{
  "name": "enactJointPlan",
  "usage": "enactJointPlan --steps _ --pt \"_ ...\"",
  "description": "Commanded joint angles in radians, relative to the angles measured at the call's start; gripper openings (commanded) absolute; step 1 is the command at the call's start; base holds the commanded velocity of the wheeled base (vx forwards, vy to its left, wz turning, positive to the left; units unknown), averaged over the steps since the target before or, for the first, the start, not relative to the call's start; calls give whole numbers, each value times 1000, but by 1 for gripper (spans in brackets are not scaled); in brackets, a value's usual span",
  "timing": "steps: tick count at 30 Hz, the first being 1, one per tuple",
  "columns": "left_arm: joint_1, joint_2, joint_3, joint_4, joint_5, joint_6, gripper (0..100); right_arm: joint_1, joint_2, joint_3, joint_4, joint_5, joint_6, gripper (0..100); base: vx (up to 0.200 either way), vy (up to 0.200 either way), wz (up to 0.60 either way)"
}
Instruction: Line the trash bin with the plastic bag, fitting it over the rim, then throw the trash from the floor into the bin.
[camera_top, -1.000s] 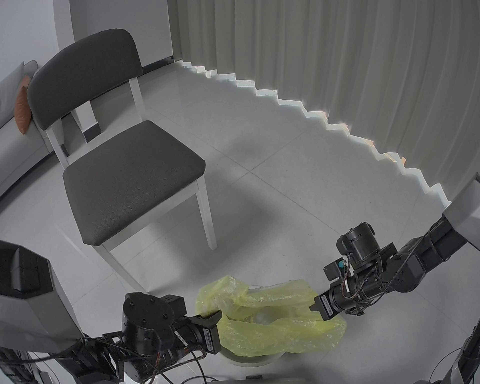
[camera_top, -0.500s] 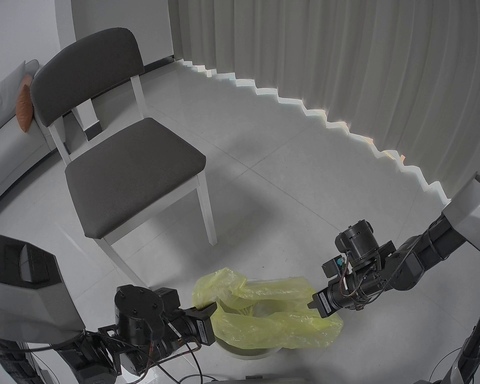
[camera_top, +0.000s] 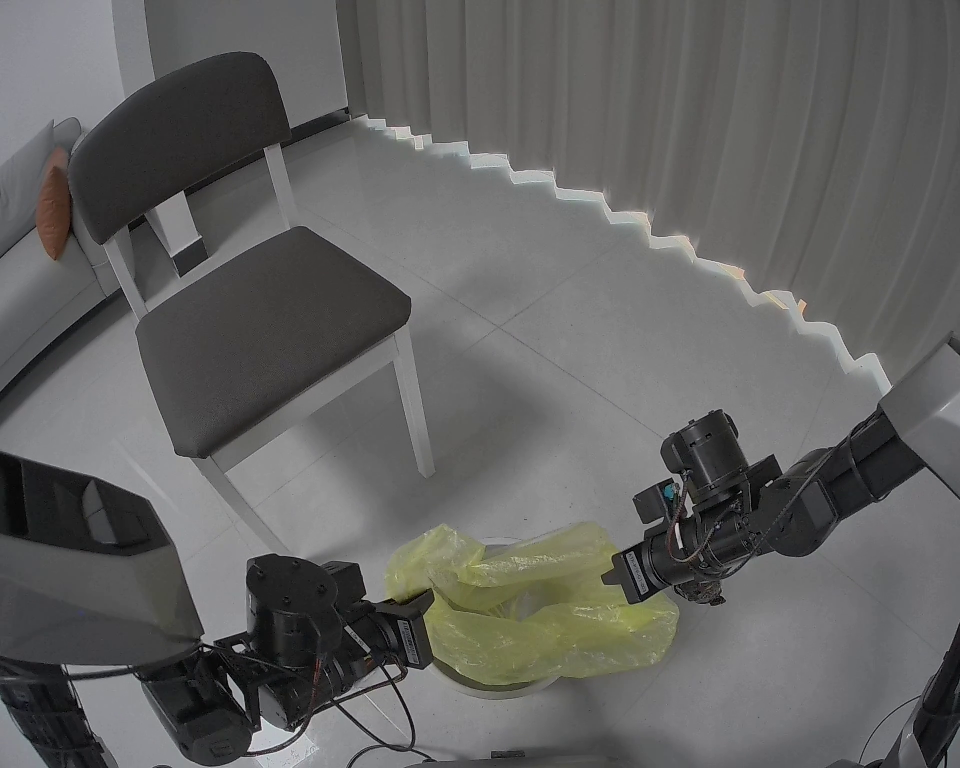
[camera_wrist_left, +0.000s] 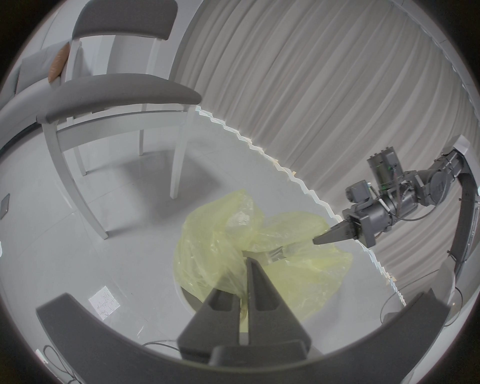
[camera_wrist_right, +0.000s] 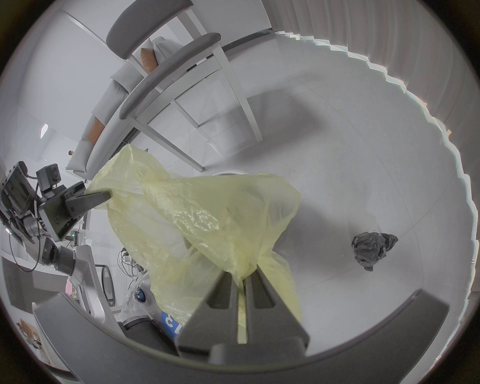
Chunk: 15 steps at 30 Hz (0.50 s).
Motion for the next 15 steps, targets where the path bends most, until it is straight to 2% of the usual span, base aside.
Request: enactJointPlan --steps 1,6,15 --pt "52 105 -24 -28 -5 0 0 -4 68 -59 1 1 -2 0 0 0 0" --pt "82 139 -15 -71 -41 -2 0 -4 122 -93 1 4 0 0 0 0 0" --pt "3 76 155 -156 -35 -3 0 -6 54 18 38 4 -12 0 0 0 0"
